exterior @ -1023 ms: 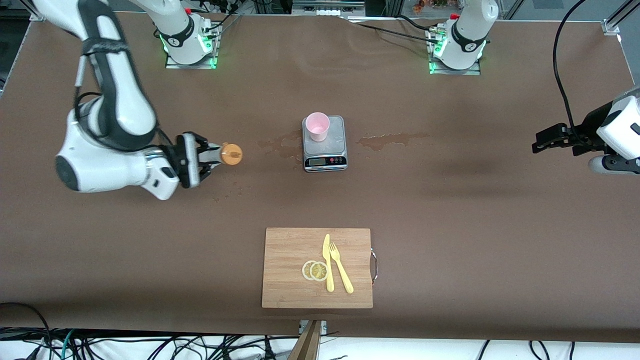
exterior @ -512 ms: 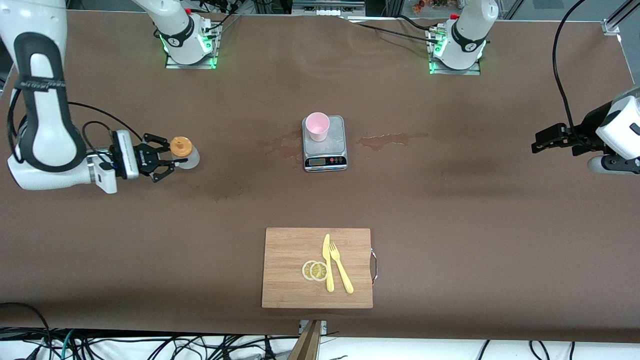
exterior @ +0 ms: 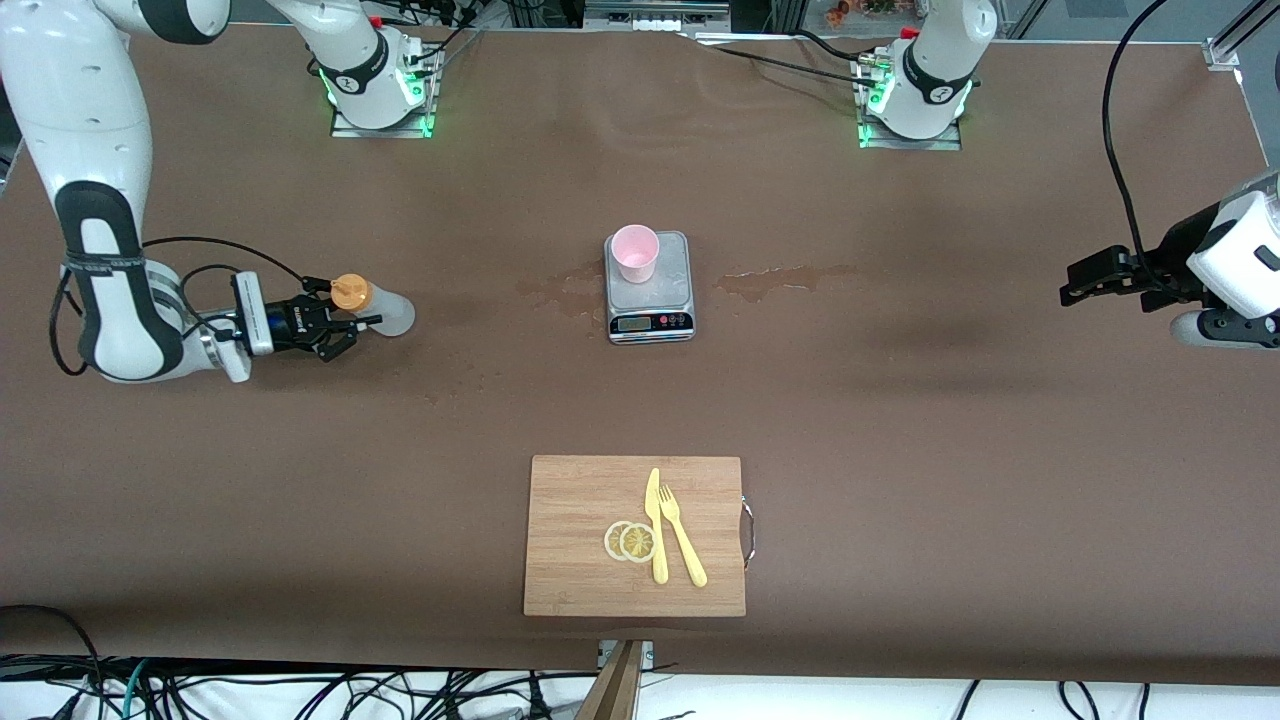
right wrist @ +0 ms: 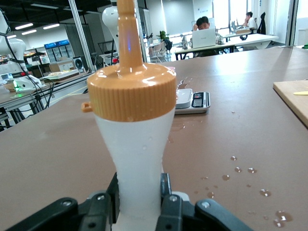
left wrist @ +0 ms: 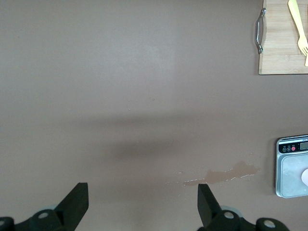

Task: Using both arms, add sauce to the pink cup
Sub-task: 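Carry the bottle back and set it upright on the table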

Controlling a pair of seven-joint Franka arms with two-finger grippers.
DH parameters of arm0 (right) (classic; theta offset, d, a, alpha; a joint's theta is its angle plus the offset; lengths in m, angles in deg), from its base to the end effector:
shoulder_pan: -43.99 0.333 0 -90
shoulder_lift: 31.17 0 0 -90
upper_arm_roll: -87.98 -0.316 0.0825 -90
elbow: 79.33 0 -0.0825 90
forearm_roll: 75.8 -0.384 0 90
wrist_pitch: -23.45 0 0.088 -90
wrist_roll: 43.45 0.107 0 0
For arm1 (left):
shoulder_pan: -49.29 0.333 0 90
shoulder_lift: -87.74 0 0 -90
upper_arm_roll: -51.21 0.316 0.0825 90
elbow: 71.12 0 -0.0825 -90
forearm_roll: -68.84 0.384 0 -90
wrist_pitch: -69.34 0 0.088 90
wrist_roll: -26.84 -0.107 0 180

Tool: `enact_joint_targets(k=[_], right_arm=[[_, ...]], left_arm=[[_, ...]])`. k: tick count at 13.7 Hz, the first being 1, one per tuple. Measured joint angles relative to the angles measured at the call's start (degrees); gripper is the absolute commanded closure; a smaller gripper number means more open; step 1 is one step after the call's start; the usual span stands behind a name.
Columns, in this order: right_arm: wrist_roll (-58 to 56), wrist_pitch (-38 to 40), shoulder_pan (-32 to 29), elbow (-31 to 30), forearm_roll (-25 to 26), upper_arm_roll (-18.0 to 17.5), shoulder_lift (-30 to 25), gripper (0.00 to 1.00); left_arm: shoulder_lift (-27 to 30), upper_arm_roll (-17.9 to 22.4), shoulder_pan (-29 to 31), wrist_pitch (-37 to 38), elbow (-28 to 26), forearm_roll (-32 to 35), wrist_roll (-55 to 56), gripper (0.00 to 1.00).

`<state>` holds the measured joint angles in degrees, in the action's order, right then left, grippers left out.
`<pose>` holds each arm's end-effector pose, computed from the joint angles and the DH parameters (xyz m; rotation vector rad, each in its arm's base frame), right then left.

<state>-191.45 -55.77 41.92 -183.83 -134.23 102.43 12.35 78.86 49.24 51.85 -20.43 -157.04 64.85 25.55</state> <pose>0.5373 -0.0497 0.1268 -1.2061 -1.4689 -0.7180 0.5982 0.0002 0.5686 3.0624 -0.0142 -0.1325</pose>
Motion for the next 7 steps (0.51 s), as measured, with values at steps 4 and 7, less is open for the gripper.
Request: enact_joint_targets(k=[4, 7], right_arm=[[-0.78, -0.21, 0.05, 0.28, -0.17, -0.01, 1.28, 0.3], [-0.72, -0.35, 0.06, 0.41, -0.17, 0.31, 1.28, 0.0]], left_arm=[[0.0, 0.0, 0.0, 0.0, 0.0, 0.0, 0.0, 0.0], [0.0, 0.0, 0.0, 0.0, 0.01, 0.0, 0.0, 0.0]])
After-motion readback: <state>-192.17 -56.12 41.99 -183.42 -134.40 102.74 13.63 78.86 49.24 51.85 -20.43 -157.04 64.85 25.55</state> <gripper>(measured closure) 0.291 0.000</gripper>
